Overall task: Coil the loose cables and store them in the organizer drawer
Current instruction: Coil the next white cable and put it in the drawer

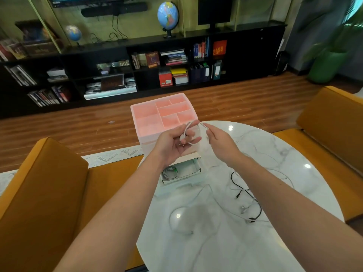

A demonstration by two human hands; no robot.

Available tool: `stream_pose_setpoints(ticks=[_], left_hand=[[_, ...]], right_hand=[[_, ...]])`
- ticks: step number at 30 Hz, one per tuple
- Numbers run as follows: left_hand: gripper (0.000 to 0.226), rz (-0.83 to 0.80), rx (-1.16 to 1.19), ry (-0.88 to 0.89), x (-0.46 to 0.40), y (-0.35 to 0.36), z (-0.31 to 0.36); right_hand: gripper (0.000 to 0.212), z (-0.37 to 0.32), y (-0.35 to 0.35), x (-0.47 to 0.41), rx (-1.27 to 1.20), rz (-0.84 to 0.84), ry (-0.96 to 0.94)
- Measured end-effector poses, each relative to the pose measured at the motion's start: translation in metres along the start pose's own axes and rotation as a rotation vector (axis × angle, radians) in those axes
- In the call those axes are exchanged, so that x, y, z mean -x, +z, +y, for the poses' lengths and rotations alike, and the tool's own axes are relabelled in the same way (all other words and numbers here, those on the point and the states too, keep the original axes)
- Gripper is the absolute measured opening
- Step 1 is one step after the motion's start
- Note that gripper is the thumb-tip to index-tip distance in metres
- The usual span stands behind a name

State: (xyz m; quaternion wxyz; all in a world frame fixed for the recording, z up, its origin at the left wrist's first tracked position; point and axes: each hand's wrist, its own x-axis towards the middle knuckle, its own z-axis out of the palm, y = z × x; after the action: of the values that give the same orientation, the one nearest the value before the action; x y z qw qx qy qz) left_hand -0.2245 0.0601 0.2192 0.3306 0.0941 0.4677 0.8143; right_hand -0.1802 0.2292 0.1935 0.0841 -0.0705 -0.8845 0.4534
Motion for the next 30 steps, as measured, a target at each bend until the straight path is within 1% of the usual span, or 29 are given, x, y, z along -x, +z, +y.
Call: stream_pose_setpoints(ticks=[3, 6, 8, 11, 13, 15, 16, 17, 19, 23, 24, 26, 28, 30], left_hand=[[0.038, 0.028, 0.060, 0.031, -0.007, 0.002, -0.002], [0.040, 0.071, 0.132, 0.092, -0.016, 0.004, -0.004], [0.038, 0.105, 0.099, 0.137, -0.021, 0.006, -0.004], [0.034, 0.153, -0.104, 0.196, -0.024, 0.012, -0.004], [0.036, 0.201, -0.270, 0.225, -0.024, 0.016, -0.005], [0.039, 0.242, -0.541, 0.253, -0.023, 0.019, -0.008], [0.036, 0.248, -0.656, 0.263, -0.022, 0.019, -0.010], [0.030, 0.244, -0.734, 0.266, -0.022, 0.018, -0.012], [0.026, 0.233, -0.854, 0.260, -0.020, 0.016, -0.016], [0.033, 0.208, -1.171, 0.185, -0.019, 0.005, -0.019], [0.035, 0.193, -1.213, 0.162, -0.019, 0.004, -0.020], [0.039, 0.152, -1.211, 0.119, -0.017, 0.006, -0.023], [0.035, 0.102, -1.194, 0.117, -0.016, 0.005, -0.027], [0.031, 0.081, -1.129, 0.121, -0.017, 0.003, -0.029]], right_hand=[[0.044, 0.010, 0.007, 0.008, 0.007, -0.035, 0.099], [0.047, 0.015, 0.015, 0.018, 0.122, -0.089, 0.110], [0.048, 0.017, 0.018, 0.026, 0.173, -0.121, 0.092], [0.049, 0.017, 0.018, 0.035, 0.257, -0.152, 0.068], [0.044, 0.013, 0.018, 0.039, 0.291, -0.180, 0.060], [0.033, 0.009, 0.017, 0.040, 0.252, -0.178, 0.069], [0.028, 0.008, 0.014, 0.039, 0.224, -0.164, 0.075], [0.025, 0.007, 0.011, 0.038, 0.198, -0.151, 0.081], [0.022, 0.004, 0.002, 0.034, 0.140, -0.130, 0.087], [0.021, 0.005, -0.015, 0.025, 0.006, -0.094, 0.065], [0.023, 0.004, -0.018, 0.023, 0.008, -0.092, 0.061], [0.025, 0.004, -0.022, 0.019, 0.032, -0.078, 0.064], [0.027, 0.003, -0.024, 0.016, 0.032, -0.042, 0.068], [0.034, 0.002, -0.028, 0.014, 0.040, 0.007, 0.063]])
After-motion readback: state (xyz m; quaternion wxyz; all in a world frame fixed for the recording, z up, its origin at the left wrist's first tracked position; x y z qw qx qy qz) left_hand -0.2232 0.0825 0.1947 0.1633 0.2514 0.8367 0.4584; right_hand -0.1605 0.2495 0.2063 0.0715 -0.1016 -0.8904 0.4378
